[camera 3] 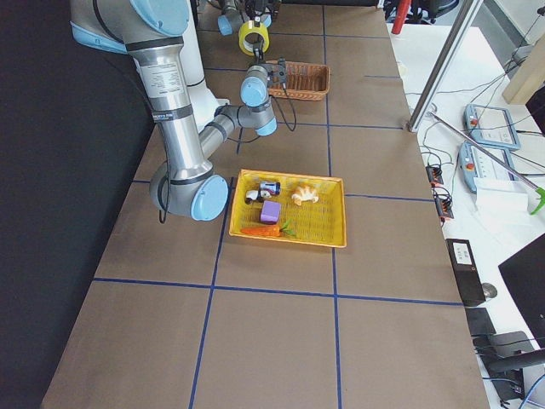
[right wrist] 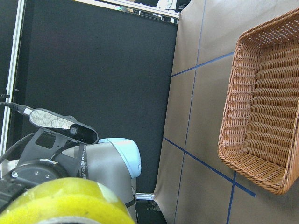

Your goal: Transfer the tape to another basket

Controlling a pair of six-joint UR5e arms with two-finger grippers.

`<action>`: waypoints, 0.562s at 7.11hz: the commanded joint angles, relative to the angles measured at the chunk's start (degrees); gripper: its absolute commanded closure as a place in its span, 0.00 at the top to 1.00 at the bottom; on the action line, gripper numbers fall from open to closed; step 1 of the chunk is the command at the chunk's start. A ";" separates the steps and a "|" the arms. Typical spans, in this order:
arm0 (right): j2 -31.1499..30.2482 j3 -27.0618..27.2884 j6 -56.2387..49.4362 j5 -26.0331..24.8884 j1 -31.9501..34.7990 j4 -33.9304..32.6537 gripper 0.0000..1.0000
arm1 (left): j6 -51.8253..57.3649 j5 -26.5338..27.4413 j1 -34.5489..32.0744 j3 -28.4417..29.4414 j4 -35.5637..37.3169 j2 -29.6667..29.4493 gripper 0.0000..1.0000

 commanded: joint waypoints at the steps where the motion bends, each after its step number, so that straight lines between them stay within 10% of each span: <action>1: -2.94 1.07 0.17 5.64 4.47 -0.85 1.00 | 0.04 1.14 -1.92 -0.09 0.06 1.07 0.00; 4: -2.61 2.30 -0.35 25.13 21.67 -22.92 1.00 | 2.05 2.38 -4.82 1.14 5.21 5.45 0.00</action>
